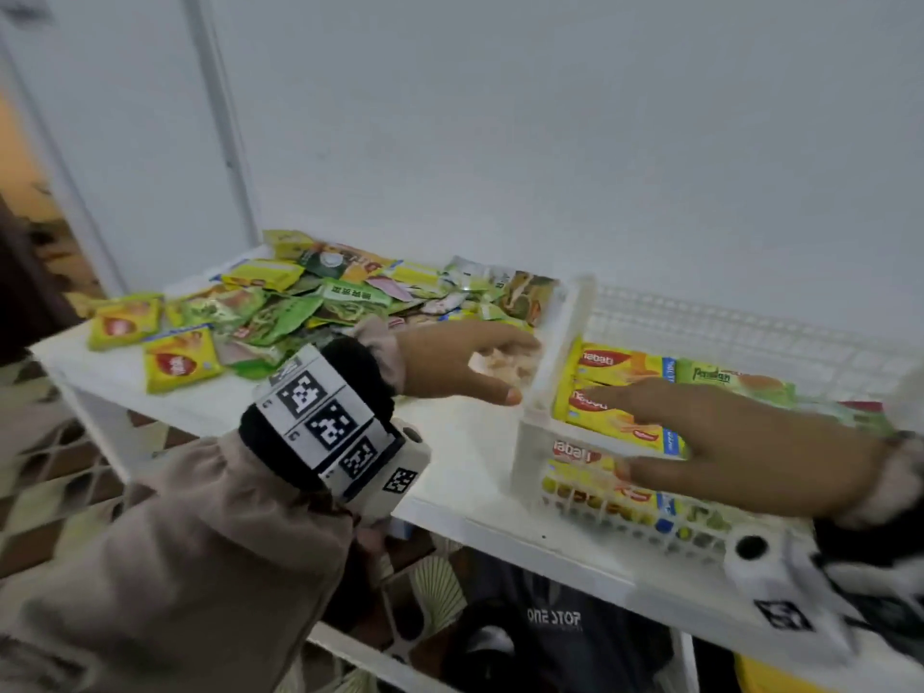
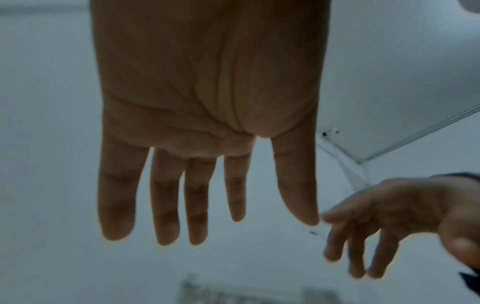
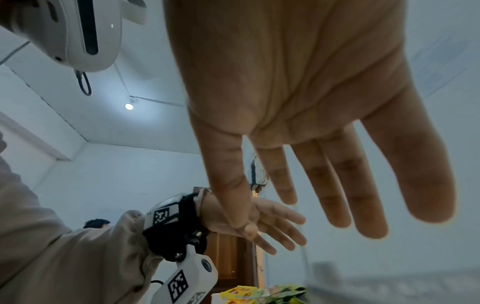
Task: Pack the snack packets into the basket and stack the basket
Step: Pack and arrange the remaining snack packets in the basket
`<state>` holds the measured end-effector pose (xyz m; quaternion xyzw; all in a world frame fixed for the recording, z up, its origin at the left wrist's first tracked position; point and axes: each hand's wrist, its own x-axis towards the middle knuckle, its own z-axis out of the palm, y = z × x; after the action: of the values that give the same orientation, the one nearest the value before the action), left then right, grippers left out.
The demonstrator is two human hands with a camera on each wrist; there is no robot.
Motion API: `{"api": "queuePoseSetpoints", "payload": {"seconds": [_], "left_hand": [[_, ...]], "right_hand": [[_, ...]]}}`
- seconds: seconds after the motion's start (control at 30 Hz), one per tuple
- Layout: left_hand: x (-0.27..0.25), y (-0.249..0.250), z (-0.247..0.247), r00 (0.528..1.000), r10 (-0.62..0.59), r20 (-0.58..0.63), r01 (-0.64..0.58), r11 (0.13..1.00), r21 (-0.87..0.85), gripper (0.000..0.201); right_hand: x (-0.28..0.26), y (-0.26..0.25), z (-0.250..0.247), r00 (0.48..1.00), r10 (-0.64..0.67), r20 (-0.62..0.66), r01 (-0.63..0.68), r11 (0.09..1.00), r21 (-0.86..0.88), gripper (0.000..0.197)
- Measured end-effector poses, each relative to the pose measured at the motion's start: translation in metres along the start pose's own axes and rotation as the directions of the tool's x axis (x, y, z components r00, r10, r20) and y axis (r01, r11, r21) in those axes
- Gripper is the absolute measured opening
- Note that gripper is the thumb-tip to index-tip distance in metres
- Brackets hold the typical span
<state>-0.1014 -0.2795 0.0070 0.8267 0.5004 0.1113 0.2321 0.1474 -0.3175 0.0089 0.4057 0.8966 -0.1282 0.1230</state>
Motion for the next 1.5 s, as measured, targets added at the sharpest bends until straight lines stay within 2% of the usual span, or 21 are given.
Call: {"api": "queuePoseSetpoints", "payload": {"seconds": [0.07,0.2,0.33,0.4,0.5,0.63,0.77,0.9,1.13,1.27,1.37,1.5], "left_hand": [[-0.015,-0.044,-0.005,0.995,-0.095,-0.04,0.095,0.995,0.0,0.062],[-0.037,-0.142,-0.021,0.95,-0.291,-0.115,0.299,0.952,0.062,0.08],[-0.052,-0.231,-0.037,0.817,-0.533,-0.221,0.57,0.804,0.168,0.096],[-0.054,-0.261,-0.045,0.775,-0.581,-0.247,0.627,0.755,0.193,0.101],[-0.047,-0.287,-0.059,0.755,-0.604,-0.254,0.65,0.741,0.17,0.103],[-0.027,-0.31,-0.069,0.754,-0.624,-0.204,0.657,0.726,0.205,0.103],[-0.006,-0.324,-0.074,0.753,-0.648,-0.115,0.656,0.723,0.216,0.103],[0.01,-0.336,-0.078,0.739,-0.672,-0.046,0.663,0.714,0.227,0.104],[0.02,-0.349,-0.074,0.781,-0.624,-0.023,0.604,0.746,0.281,0.103],[0.023,-0.356,-0.075,0.776,-0.63,-0.027,0.612,0.743,0.273,0.105],[0.024,-0.36,-0.074,0.766,-0.642,-0.026,0.625,0.736,0.259,0.102],[0.025,-0.359,-0.074,0.787,-0.614,-0.057,0.605,0.752,0.263,0.094]], "right_hand": [[0.032,-0.028,-0.011,0.986,0.007,-0.168,-0.007,1.0,-0.001,0.072],[0.102,-0.071,-0.014,0.979,-0.013,-0.205,0.029,0.997,0.075,0.08],[0.197,-0.111,-0.02,0.96,-0.027,-0.279,0.064,0.99,0.126,0.092],[0.245,-0.123,-0.022,0.96,0.018,-0.278,0.032,0.984,0.174,0.097],[0.31,-0.129,-0.024,0.962,0.123,-0.245,-0.069,0.974,0.217,0.104],[0.377,-0.124,-0.028,0.951,0.227,-0.211,-0.184,0.962,0.204,0.11],[0.423,-0.113,-0.037,0.946,0.252,-0.204,-0.24,0.967,0.084,0.109],[0.461,-0.099,-0.043,0.958,0.224,-0.177,-0.232,0.972,-0.026,0.113],[0.489,-0.085,-0.046,0.979,0.15,-0.135,-0.177,0.96,-0.216,0.105],[0.497,-0.089,-0.047,0.991,0.082,-0.101,-0.105,0.964,-0.244,0.096],[0.5,-0.094,-0.047,0.993,0.066,-0.1,-0.091,0.96,-0.266,0.097],[0.501,-0.098,-0.045,0.995,0.04,-0.094,-0.069,0.942,-0.329,0.099]]}}
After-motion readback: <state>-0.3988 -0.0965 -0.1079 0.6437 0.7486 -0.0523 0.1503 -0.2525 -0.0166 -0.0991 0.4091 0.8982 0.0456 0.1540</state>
